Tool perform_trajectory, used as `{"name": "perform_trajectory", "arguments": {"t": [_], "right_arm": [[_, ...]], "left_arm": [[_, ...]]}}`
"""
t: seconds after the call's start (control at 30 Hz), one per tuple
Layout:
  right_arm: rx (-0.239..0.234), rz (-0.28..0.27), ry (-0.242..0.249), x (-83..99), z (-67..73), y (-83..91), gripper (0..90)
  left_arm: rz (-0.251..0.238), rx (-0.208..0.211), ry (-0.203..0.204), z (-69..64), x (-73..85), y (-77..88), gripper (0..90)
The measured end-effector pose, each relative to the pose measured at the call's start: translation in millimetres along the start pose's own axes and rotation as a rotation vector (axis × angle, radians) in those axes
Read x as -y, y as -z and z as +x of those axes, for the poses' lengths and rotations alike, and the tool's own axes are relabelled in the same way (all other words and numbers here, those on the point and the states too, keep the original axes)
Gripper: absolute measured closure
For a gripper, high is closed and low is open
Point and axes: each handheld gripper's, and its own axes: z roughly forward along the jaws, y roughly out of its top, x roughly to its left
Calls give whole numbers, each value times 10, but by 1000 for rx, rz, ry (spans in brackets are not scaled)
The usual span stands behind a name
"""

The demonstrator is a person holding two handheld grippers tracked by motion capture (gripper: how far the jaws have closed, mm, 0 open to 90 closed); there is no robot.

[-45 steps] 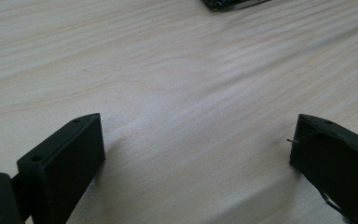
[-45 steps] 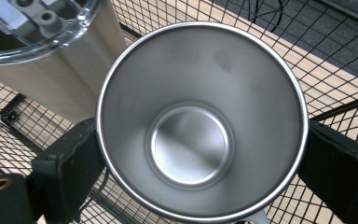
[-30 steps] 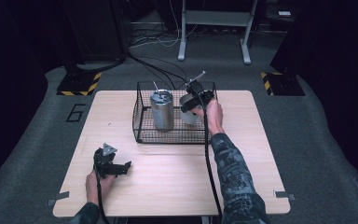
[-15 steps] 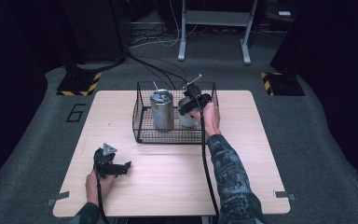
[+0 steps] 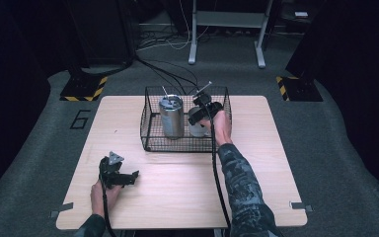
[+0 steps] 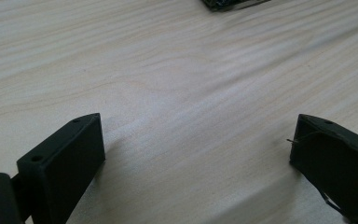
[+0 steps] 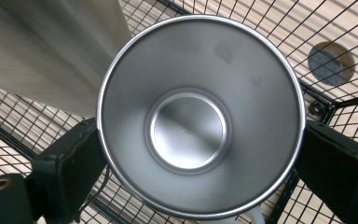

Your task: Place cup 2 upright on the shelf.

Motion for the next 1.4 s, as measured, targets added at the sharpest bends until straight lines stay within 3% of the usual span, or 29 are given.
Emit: {"name": "perform_trajectory", "arguments": {"t": [0.27, 0.4, 0.63, 0.77, 1.17, 1.4], "right_arm": [[-2, 5, -23, 11, -20, -15, 59], [-7, -19, -42, 26, -38, -26, 54], [-10, -73, -12, 0, 18, 100, 0], [-12, -107, 25, -3, 76, 256, 0], [-70, -178, 32, 106, 125, 632, 3], [-82, -241, 86, 332, 182, 969, 5]], "left_arm": [[5, 3, -1, 1, -2, 4, 26], [4, 4, 0, 1, -2, 3, 26], [8, 3, -15, 8, -4, 3, 26], [5, 4, -11, 6, -4, 1, 26], [-2, 4, -4, 2, -5, -3, 26], [0, 3, -4, 2, -5, -2, 26]]}}
